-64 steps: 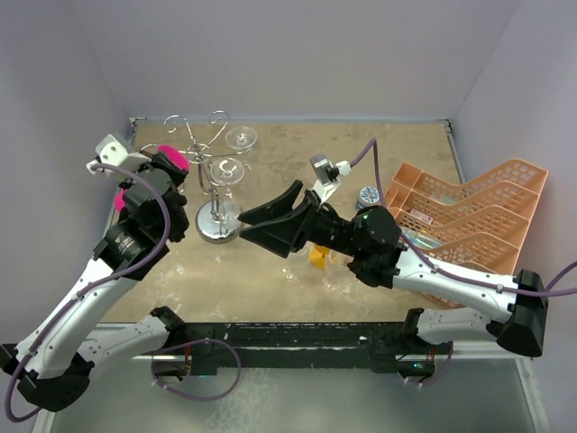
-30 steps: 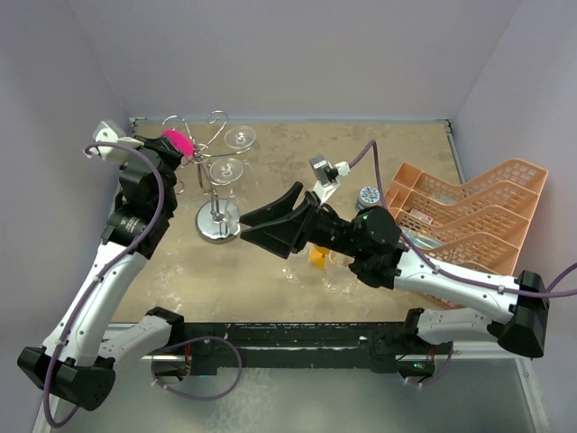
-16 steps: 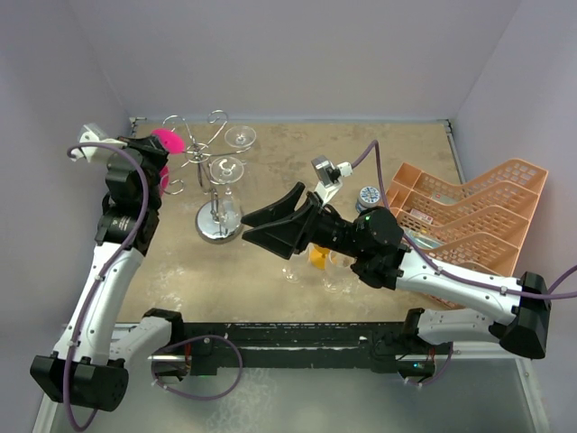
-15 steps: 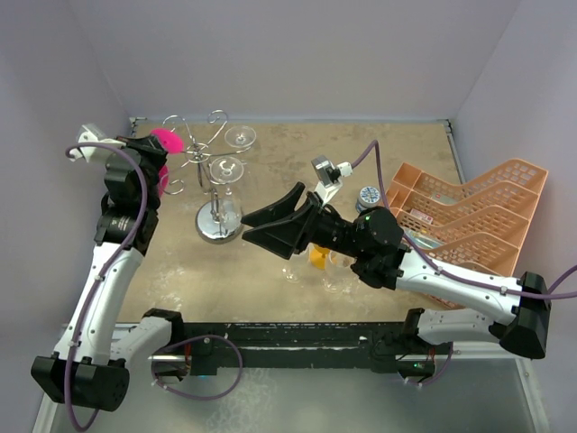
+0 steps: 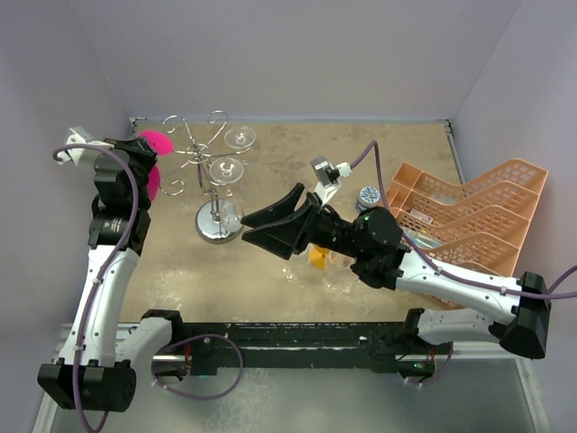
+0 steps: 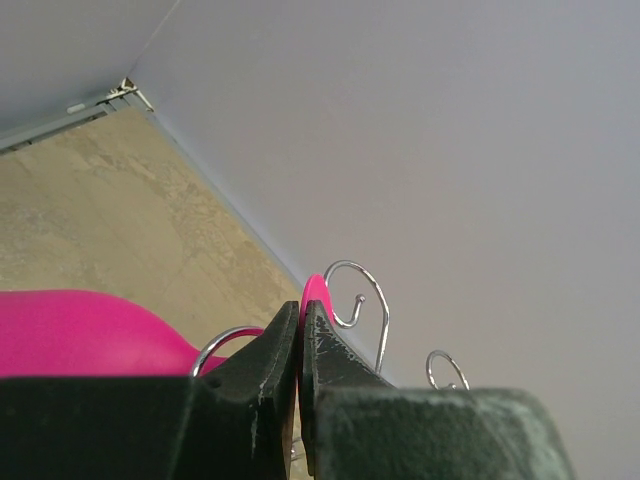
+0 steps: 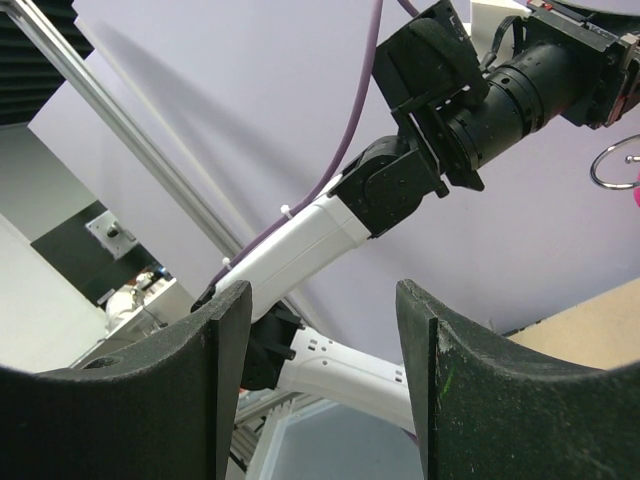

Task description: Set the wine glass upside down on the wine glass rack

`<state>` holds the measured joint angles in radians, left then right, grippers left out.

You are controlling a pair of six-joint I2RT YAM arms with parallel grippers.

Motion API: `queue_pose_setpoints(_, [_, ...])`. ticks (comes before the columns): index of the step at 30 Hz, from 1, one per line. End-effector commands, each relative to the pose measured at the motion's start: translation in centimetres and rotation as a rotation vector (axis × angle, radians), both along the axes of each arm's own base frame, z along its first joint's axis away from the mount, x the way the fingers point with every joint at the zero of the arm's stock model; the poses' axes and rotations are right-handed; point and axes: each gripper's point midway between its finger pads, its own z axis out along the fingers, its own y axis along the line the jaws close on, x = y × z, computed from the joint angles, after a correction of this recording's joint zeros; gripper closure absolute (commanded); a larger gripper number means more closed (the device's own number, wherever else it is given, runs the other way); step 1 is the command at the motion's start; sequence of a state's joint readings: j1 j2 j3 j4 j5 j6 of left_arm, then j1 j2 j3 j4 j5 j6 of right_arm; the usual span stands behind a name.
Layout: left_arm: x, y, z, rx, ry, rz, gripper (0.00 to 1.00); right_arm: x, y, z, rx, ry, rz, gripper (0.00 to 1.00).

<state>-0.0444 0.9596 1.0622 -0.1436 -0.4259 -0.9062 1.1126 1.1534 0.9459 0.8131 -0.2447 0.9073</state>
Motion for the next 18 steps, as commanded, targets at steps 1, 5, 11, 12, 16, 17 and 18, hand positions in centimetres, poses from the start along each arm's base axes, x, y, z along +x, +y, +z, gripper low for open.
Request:
queue_pose_setpoints(1, [-1.3,0.6,2.1,0.010,-0.053,0.017,1.00,-0.4,-1.1,1.8,0.061,-0.018,-0.006,0.39])
queue_pose_setpoints(5, [-2.0,1.2,2.1,0.034,-0.041,0.044,1.00,-0.5,-1.0,1.8,0.060,-0.019,-0.003,0.39])
queue_pose_setpoints(11, [-2.4,1.7,2.2,0.061,-0.024,0.069,1.00,-0.5,-0.8,1.6,0.058,-0.014,0.003,0.39])
queue_pose_setpoints(12, [-2.5,1.9,2.2,0.063,-0.022,0.074,1.00,-0.5,-0.9,1.7,0.059,-0.013,0.004,0.39])
queue_pose_setpoints(16, [-2.7,2.1,2.2,0.068,-0.011,0.087,1.00,-0.4,-0.8,1.6,0.056,-0.009,0.005,0.39])
queue_pose_setpoints(17, [-2.7,2.2,2.1,0.067,-0.010,0.090,1.00,-0.4,-0.7,1.5,0.054,-0.009,0.004,0.39])
queue_pose_setpoints(18, [-2.8,2.2,2.1,0.067,-0.009,0.092,1.00,-0.4,-0.7,1.5,0.055,-0.008,0.006,0.39])
